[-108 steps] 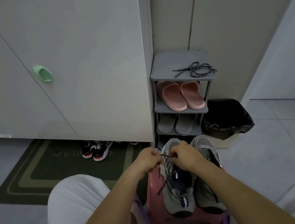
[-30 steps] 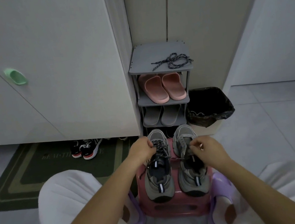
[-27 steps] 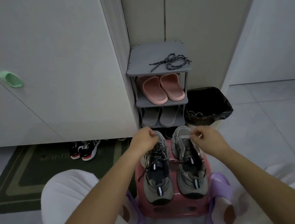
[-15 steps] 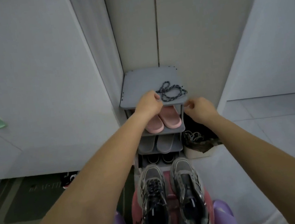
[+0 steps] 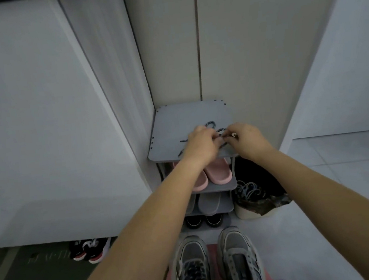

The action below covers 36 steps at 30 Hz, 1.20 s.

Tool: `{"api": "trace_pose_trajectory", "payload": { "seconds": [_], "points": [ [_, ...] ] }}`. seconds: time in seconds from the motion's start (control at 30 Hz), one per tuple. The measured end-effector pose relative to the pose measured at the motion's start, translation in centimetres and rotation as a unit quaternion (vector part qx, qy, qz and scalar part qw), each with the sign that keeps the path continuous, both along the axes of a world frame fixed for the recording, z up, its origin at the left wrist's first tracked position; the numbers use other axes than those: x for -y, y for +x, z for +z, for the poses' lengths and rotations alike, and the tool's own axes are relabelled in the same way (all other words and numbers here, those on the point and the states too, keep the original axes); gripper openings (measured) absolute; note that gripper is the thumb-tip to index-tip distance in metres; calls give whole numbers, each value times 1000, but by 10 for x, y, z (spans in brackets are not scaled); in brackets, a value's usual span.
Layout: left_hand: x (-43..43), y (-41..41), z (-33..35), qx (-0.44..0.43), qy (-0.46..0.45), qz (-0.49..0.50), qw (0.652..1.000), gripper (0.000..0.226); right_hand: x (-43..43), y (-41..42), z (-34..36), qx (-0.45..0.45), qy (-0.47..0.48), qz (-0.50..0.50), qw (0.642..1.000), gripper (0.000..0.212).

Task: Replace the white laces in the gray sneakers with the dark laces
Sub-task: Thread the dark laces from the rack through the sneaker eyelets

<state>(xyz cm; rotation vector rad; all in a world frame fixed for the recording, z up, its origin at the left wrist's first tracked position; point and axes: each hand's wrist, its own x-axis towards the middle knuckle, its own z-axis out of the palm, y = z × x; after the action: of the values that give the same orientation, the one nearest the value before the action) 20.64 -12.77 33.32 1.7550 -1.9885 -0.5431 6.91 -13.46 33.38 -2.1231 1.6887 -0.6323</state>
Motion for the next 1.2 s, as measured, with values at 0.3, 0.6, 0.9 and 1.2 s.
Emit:
{"api": "trace_pose_trajectory", "payload": {
  "seconds": [0.3, 0.6, 0.9, 1.2],
  "points": [
    [-36, 65, 53, -70, -3, 69, 995, 31, -31, -47, 28, 110, -15, -131, 985, 18],
    [-100, 94, 55, -51, -15, 87, 995, 30, -85, -91, 29, 59, -11, -188, 980, 19],
    [-155, 88, 21, -179, 150, 135, 963, 32, -139, -81, 12, 111, 73, -128, 983, 24],
    [-193, 73, -64, -155, 416, 140, 885, 24, -161, -35, 17, 102, 91, -26, 990, 25]
  ]
}}
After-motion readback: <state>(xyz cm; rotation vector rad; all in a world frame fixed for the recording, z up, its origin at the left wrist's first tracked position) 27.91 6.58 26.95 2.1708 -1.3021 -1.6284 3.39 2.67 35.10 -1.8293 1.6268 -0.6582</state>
